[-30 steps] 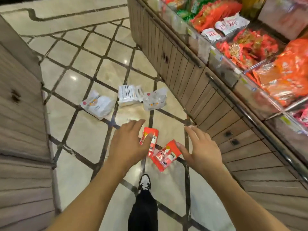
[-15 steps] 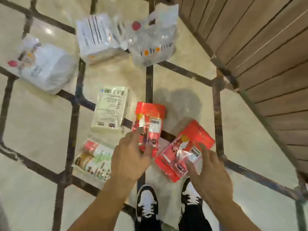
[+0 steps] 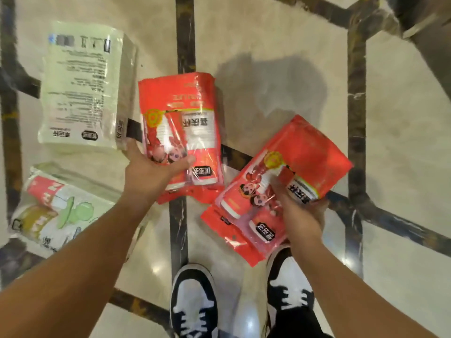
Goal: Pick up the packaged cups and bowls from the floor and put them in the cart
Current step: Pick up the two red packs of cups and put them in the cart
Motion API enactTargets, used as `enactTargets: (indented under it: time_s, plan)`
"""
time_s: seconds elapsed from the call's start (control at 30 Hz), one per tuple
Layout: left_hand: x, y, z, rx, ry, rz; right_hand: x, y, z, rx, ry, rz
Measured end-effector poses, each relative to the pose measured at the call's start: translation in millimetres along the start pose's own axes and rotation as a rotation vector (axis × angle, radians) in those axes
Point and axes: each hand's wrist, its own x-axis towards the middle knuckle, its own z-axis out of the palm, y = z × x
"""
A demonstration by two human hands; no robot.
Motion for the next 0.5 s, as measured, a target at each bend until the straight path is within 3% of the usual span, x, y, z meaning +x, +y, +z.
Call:
enactTargets:
  time_s: [0.1, 0.3, 0.5]
  plan:
    - [-5.3, 6.9, -3.1, 0.071, 0.009, -0.008, -0.6, -17.4, -7.4, -0.061, -0.021, -0.113]
    - [-66.9, 49.9, -41.4, -0.072, 0.044, 0.016, -54.0, -77.2, -64.7, -0.276, -0.102, -0.311]
    - [-196.3, 172.9, -120.7, -0.208, -0.009, 0.211, -165.0, -189.0, -185.5, -0.048, -0.034, -0.601]
